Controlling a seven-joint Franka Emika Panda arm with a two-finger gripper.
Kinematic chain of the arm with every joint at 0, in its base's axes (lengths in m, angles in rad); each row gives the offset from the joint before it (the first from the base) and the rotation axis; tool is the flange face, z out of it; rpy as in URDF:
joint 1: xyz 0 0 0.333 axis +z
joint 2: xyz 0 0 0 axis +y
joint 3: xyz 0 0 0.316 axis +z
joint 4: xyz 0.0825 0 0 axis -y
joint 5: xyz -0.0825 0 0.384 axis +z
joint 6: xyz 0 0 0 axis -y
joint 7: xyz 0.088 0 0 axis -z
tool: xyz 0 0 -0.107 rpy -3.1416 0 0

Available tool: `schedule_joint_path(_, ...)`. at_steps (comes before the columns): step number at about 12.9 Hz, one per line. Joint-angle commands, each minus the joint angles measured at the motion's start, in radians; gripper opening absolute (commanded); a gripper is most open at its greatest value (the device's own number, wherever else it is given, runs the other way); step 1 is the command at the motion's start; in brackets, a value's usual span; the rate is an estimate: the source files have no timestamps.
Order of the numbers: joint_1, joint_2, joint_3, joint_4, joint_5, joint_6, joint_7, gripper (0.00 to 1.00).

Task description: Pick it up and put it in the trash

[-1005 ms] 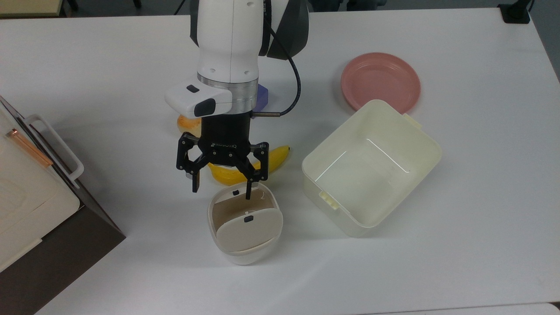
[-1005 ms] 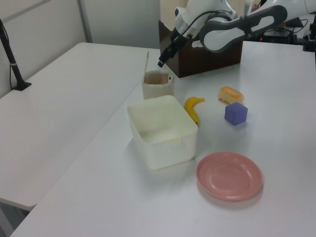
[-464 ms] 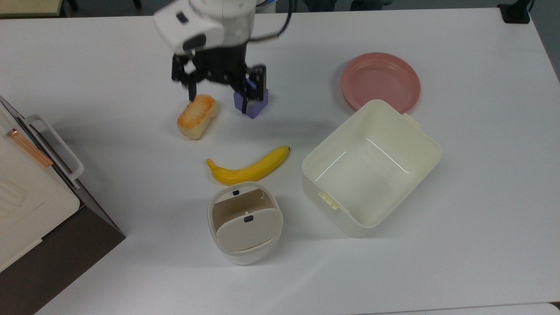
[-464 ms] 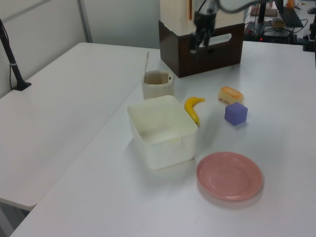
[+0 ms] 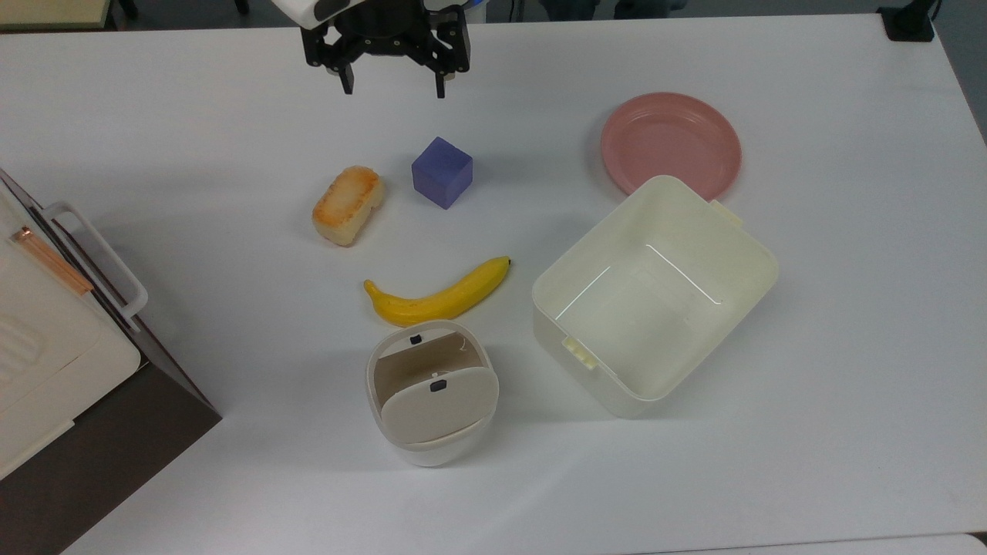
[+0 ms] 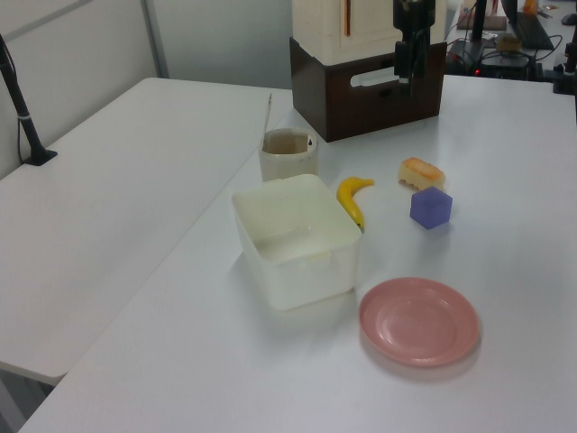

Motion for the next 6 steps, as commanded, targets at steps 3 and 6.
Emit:
schedule_joint_path(3,0.004,-0.024,-0.003,-0.037,0.024,-0.008,0.045,1.0)
schedule_joint_path(6,0.001,-0.026,-0.003,-0.034,0.024,0.021,0.074,1.0)
